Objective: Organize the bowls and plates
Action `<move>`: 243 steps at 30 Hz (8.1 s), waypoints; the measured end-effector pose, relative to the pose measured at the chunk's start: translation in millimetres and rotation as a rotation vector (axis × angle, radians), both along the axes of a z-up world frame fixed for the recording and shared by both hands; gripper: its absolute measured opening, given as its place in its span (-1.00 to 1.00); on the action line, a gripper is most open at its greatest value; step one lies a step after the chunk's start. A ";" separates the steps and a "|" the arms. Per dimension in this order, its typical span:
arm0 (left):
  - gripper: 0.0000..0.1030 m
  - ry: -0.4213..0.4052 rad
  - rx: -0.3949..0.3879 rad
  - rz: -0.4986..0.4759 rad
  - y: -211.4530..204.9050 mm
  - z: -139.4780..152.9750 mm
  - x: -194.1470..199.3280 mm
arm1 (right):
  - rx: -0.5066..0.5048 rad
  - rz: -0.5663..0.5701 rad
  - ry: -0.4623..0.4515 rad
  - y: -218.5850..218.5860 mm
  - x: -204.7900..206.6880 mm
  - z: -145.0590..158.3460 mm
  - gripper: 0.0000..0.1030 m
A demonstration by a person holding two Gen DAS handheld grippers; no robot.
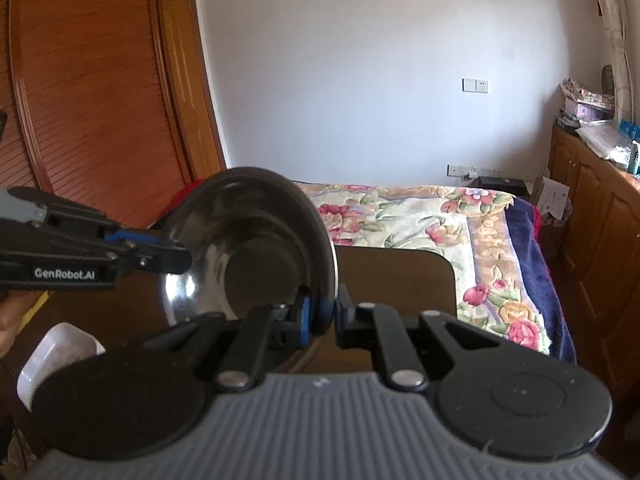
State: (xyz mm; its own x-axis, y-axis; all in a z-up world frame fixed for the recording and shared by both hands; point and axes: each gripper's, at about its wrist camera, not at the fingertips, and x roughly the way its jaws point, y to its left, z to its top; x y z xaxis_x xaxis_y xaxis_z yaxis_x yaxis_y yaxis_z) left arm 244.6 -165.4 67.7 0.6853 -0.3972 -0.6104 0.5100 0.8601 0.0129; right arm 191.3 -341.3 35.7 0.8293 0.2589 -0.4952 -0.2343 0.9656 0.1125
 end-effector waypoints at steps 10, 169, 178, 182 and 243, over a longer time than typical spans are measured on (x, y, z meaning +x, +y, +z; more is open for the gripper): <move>-0.60 -0.030 -0.014 0.007 18.9 8.1 -38.2 | -0.012 0.008 -0.030 9.8 -24.9 8.0 -0.74; -0.12 -0.091 -0.230 0.216 141.6 -85.6 -127.2 | 0.154 0.050 -0.099 50.0 -83.4 -74.7 -0.58; -0.12 -0.132 -0.222 0.284 177.0 -63.4 -139.2 | 0.141 0.104 -0.130 78.0 -79.7 -62.3 -0.58; -0.12 -0.143 -0.218 0.312 194.8 -58.3 -142.8 | 0.144 0.132 -0.131 91.9 -77.2 -61.8 -0.58; -0.11 -0.070 -0.286 0.416 262.6 -95.6 -138.4 | 0.078 0.227 -0.052 150.0 -68.4 -81.2 -0.43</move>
